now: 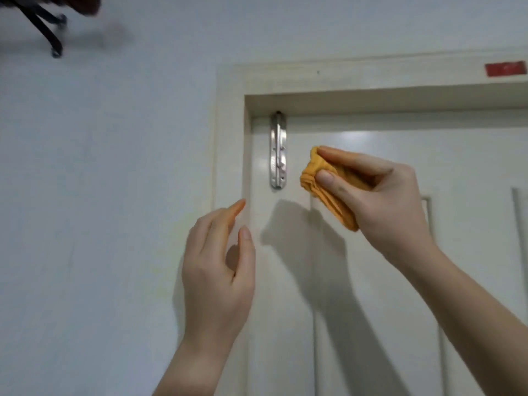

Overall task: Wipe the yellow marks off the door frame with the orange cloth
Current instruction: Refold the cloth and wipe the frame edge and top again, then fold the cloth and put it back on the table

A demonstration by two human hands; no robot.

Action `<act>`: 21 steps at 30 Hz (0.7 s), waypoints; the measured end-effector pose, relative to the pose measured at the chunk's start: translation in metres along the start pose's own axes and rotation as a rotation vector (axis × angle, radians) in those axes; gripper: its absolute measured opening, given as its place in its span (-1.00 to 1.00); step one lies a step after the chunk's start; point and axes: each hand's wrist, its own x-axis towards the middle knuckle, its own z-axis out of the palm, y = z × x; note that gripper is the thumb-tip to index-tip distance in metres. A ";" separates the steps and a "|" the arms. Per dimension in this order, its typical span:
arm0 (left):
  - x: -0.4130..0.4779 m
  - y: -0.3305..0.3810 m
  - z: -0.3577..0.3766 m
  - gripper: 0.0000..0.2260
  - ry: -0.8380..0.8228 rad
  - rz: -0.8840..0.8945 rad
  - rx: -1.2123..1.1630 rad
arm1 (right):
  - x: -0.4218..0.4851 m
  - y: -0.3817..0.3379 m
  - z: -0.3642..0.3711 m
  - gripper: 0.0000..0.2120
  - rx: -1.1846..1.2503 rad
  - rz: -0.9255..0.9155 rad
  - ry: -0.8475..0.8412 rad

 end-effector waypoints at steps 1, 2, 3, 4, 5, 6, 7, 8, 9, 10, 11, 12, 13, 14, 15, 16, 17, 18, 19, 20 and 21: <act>-0.011 0.015 0.002 -0.76 -0.024 -0.092 -0.111 | -0.019 0.002 -0.006 -0.69 0.055 0.056 0.017; -0.021 0.031 0.007 -0.78 -0.089 -0.221 -0.246 | -0.039 0.005 -0.012 -0.68 0.103 0.120 0.031; -0.033 0.044 0.014 -0.81 -0.198 -0.360 -0.368 | -0.059 0.009 -0.018 -0.68 0.149 0.190 0.033; -0.048 0.058 0.022 -0.84 -0.307 -0.482 -0.480 | -0.081 0.011 -0.024 -0.67 0.191 0.261 0.031; -0.064 0.068 0.029 -0.83 -0.377 -0.564 -0.566 | -0.101 0.013 -0.029 -0.67 0.228 0.326 0.027; -0.080 0.076 0.036 -0.80 -0.415 -0.626 -0.632 | -0.121 0.014 -0.037 -0.68 0.255 0.391 0.031; -0.097 0.086 0.042 -0.79 -0.435 -0.687 -0.690 | -0.141 0.016 -0.048 -0.69 0.267 0.447 0.046; -0.108 0.091 0.046 -0.80 -0.449 -0.735 -0.725 | -0.155 0.018 -0.055 -0.70 0.267 0.489 0.059; -0.123 0.097 0.052 -0.82 -0.469 -0.776 -0.742 | -0.171 0.019 -0.067 -0.71 0.244 0.532 0.061; -0.137 0.102 0.057 -0.85 -0.491 -0.813 -0.740 | -0.184 0.021 -0.078 -0.70 0.207 0.579 0.055; -0.153 0.111 0.064 -0.88 -0.521 -0.862 -0.733 | -0.199 0.022 -0.095 -0.70 0.159 0.620 0.044; -0.163 0.112 0.066 -0.91 -0.530 -0.898 -0.726 | -0.208 0.023 -0.103 -0.69 0.124 0.647 0.016; -0.175 0.119 0.072 -0.92 -0.547 -0.932 -0.724 | -0.219 0.022 -0.117 -0.70 0.088 0.681 -0.021; -0.187 0.127 0.078 -0.92 -0.572 -0.960 -0.718 | -0.230 0.021 -0.132 -0.70 0.062 0.722 -0.069; -0.198 0.137 0.086 -0.91 -0.598 -0.988 -0.703 | -0.241 0.019 -0.148 -0.65 0.051 0.761 -0.130; -0.208 0.145 0.092 -0.90 -0.619 -1.010 -0.692 | -0.252 0.018 -0.163 -0.56 0.041 0.805 -0.185; -0.218 0.153 0.099 -0.89 -0.640 -1.032 -0.684 | -0.264 0.017 -0.178 -0.48 0.031 0.840 -0.210; -0.226 0.160 0.105 -0.89 -0.663 -1.040 -0.677 | -0.274 0.016 -0.192 -0.43 0.011 0.870 -0.199; -0.235 0.167 0.112 -0.90 -0.686 -1.043 -0.669 | -0.283 0.014 -0.205 -0.46 -0.006 0.894 -0.160; -0.244 0.172 0.118 -0.89 -0.710 -1.038 -0.664 | -0.292 0.014 -0.218 -0.55 -0.008 0.913 -0.112; -0.253 0.179 0.126 -0.87 -0.742 -1.038 -0.654 | -0.299 0.014 -0.233 -0.68 -0.022 0.927 -0.055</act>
